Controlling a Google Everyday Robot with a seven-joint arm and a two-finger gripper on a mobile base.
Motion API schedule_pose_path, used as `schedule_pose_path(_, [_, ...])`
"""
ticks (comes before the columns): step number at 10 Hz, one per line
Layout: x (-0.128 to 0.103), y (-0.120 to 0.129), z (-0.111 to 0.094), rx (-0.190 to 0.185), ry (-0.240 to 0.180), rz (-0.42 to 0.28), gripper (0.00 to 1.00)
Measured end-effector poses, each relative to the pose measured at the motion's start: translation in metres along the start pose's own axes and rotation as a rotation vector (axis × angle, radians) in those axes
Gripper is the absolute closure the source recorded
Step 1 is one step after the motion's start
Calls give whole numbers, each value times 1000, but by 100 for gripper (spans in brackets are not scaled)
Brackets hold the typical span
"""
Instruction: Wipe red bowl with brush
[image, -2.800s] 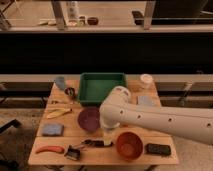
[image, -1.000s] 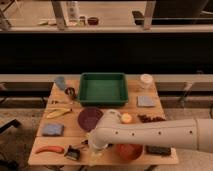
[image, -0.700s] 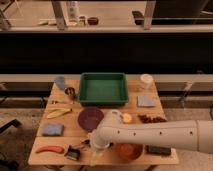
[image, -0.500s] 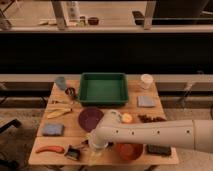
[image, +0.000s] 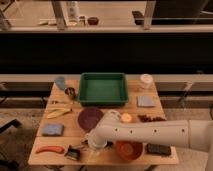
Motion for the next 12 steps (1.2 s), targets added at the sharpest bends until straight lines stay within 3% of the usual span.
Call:
schedule_pose_path(4, [15, -8, 13, 2, -1, 28, 41])
schedule_pose_path(10, [21, -11, 9, 7, 4, 36, 96])
schedule_pose_path(12, [21, -11, 9, 7, 3, 36, 100])
